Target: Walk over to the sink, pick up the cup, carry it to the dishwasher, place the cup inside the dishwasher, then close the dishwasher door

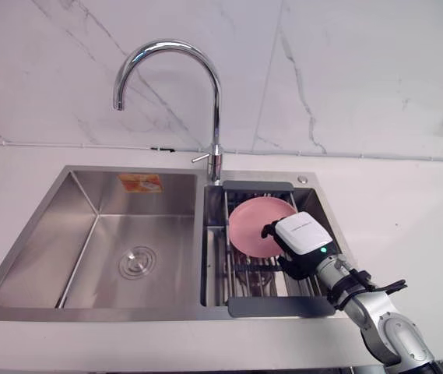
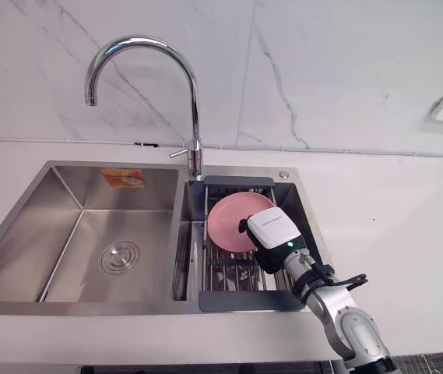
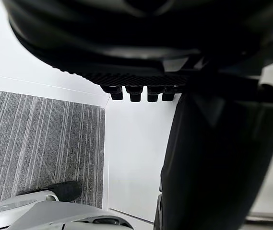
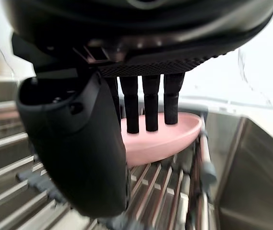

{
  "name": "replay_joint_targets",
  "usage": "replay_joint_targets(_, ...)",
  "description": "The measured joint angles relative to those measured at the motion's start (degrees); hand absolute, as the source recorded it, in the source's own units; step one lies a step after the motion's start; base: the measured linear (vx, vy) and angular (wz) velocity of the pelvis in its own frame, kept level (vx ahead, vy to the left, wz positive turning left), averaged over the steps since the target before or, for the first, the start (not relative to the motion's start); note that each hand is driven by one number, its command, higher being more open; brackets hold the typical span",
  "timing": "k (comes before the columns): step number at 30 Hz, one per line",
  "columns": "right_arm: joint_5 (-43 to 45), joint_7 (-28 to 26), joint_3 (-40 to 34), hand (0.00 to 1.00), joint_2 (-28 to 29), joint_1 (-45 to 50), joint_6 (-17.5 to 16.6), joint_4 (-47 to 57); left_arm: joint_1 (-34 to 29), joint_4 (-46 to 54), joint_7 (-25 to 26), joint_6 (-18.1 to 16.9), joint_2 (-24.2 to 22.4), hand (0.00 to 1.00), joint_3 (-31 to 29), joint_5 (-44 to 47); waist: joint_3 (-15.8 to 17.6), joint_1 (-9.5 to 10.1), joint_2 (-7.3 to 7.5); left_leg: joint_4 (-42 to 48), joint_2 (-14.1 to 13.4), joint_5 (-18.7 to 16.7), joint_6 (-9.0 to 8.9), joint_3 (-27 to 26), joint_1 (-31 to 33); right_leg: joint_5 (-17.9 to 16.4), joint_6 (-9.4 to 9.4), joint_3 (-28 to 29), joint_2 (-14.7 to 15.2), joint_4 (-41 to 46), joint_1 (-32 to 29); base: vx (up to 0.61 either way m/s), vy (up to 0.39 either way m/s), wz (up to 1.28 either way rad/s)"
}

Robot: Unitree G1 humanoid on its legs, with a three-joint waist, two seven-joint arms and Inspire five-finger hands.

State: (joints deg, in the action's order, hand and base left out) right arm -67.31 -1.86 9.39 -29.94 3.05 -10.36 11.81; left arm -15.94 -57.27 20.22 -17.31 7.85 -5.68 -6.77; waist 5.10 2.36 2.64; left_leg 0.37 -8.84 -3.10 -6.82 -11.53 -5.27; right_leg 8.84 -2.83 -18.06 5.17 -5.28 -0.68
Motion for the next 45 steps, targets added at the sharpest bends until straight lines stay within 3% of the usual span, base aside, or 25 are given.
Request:
replay_joint_targets(4,-1.7,5.4,0.4,0.00,0.6,0.0,-0.3,-0.6,0.0,0.0,1.1,-0.4,0.0,1.00,0.1,0.0,0.0,0.15,-0.04,0.0,0.0,0.0,0.00,0.1,0.0,-0.1,-0.05,-0.3,0.0,0.0,0.0,0.00,0.000,0.00)
replay_joint_targets(8,-2.6,10.4,0.6,0.00,0.7,-0.8,1.8,-2.8,-0.1,0.0,2.1,-0.6,0.0,1.00,0.6,0.0,0.0,0.29,-0.07,0.0,0.0,0.0,0.00,0.2,0.0,-0.1,-0.09,-0.4,0.0,0.0,0.0,0.00,0.000,0.00)
replay_joint_targets(13,-2.5,12.6,1.3,0.00,0.7,-2.1,4.0,-5.4,-0.1,0.0,2.3,-0.8,-0.1,1.00,0.8,-0.1,0.2,0.65,-0.38,-0.1,0.0,0.0,0.00,0.4,-0.3,-0.2,-0.15,-0.7,0.1,0.0,0.5,0.00,0.000,0.02)
replay_joint_targets(24,3.2,15.1,1.2,0.00,0.7,-2.8,4.1,-5.6,-0.6,0.1,2.5,-1.9,0.0,1.00,0.9,-0.1,0.2,0.14,-0.64,-0.1,0.0,0.0,0.00,1.1,-0.3,-0.3,-0.20,-1.1,0.1,0.0,0.7,0.00,0.000,0.02)
replay_joint_targets(28,7.6,17.1,-2.8,0.00,0.7,0.1,3.9,-1.8,-0.3,0.2,2.5,-2.5,-0.1,1.00,1.2,-0.1,0.2,-0.36,-0.88,0.5,0.0,0.0,0.03,2.9,0.7,-0.6,-0.11,-2.4,0.2,0.0,1.2,0.00,0.004,0.18)
replay_joint_targets(30,9.1,18.5,-5.2,0.00,0.7,0.7,3.9,-0.8,-0.4,0.4,2.4,-2.5,-0.1,1.00,2.2,-0.1,0.5,-0.29,-1.25,3.4,-0.3,-1.7,0.33,2.9,0.9,-1.4,-0.40,-2.1,0.0,0.4,1.8,0.01,0.013,-0.02)
replay_joint_targets(32,10.2,21.0,-7.6,0.00,0.2,-0.8,4.2,-0.7,-0.6,0.7,2.7,-2.4,-1.4,1.00,1.2,0.7,2.1,0.01,-3.86,20.9,-2.4,-9.1,2.21,4.0,6.8,-3.2,-0.45,0.7,-0.9,4.5,0.5,-0.09,0.094,-0.53)
replay_joint_targets(34,11.2,21.9,-8.2,0.00,-1.1,-2.8,4.5,-0.8,-1.9,0.8,2.5,-2.4,-2.4,1.00,1.2,0.9,2.9,0.19,-5.53,27.9,-2.4,-11.6,3.51,7.0,9.1,-2.9,0.10,5.1,-1.2,8.1,-1.8,-0.12,0.189,-1.09)
replay_joint_targets(36,11.2,23.3,-10.3,0.00,-2.0,-3.6,4.3,-1.1,-3.4,1.1,3.4,-2.4,-4.4,1.00,1.4,1.1,2.9,0.34,-6.93,26.3,-1.3,-14.8,2.93,9.6,7.9,-2.0,-0.20,9.6,-1.8,10.7,-5.8,-0.14,0.218,-1.40)
replay_joint_targets(37,11.2,24.6,-11.9,0.00,-1.4,-4.4,4.2,-2.0,-4.3,1.1,2.5,-2.3,-3.8,1.00,3.0,1.1,3.2,0.59,-6.54,25.8,0.2,-16.4,1.92,9.2,7.9,-1.0,-0.81,13.6,-1.7,12.2,-9.0,-0.25,0.235,-1.47)
replay_joint_targets(38,11.5,25.3,-13.4,0.00,-1.0,-4.3,4.3,-2.8,-4.9,1.3,1.6,-1.9,-3.0,1.00,3.3,1.2,4.1,0.21,-5.11,27.8,1.9,-17.4,2.97,7.4,8.7,-0.9,-0.90,16.1,-1.1,11.5,-10.5,-0.29,0.242,-1.36)
replay_joint_targets(39,11.5,25.5,-14.1,0.00,-1.0,-4.1,4.4,-3.2,-5.2,1.5,1.2,-1.7,-2.6,1.00,3.4,1.1,4.2,-0.19,-5.03,28.9,2.1,-17.8,3.58,6.4,9.4,-1.0,-0.31,16.3,-0.8,10.9,-10.7,-0.34,0.237,-1.05)
replay_joint_targets(41,11.7,25.8,-15.7,0.00,-0.8,-4.2,4.8,-4.6,-5.2,1.8,0.4,-0.3,-2.0,1.00,3.7,1.1,5.1,-0.45,-6.20,27.4,0.5,-16.1,6.62,1.5,8.3,-6.1,4.40,8.7,1.2,11.1,-10.7,-0.41,0.213,-1.25)
replay_joint_targets(42,12.0,26.6,-15.5,0.00,-0.9,-5.1,3.9,-4.8,-5.6,2.6,0.6,0.2,-2.2,1.00,2.9,1.4,6.1,0.01,-6.01,25.8,-0.9,-14.3,6.45,-3.3,7.3,-7.3,6.15,1.7,4.0,21.9,-13.5,-0.38,0.173,-1.45)
replay_joint_targets(44,12.0,27.2,-15.4,0.00,-0.9,-5.2,2.7,-4.9,-5.7,2.7,0.6,0.6,-1.6,1.00,2.6,2.9,6.3,0.14,-5.60,24.3,-1.6,-13.1,6.58,-6.1,6.4,-9.1,7.40,-1.6,6.1,30.2,-13.7,-0.20,0.088,-1.16)
replay_joint_targets(45,11.9,28.0,-15.2,0.00,-0.9,-5.3,1.7,-5.0,-5.7,2.8,0.8,1.4,-1.2,1.00,2.6,4.5,6.2,0.15,-5.29,22.5,-2.6,-11.8,6.81,-8.8,5.7,-12.6,7.64,-3.1,8.4,37.9,-12.0,-0.19,0.023,-1.03)
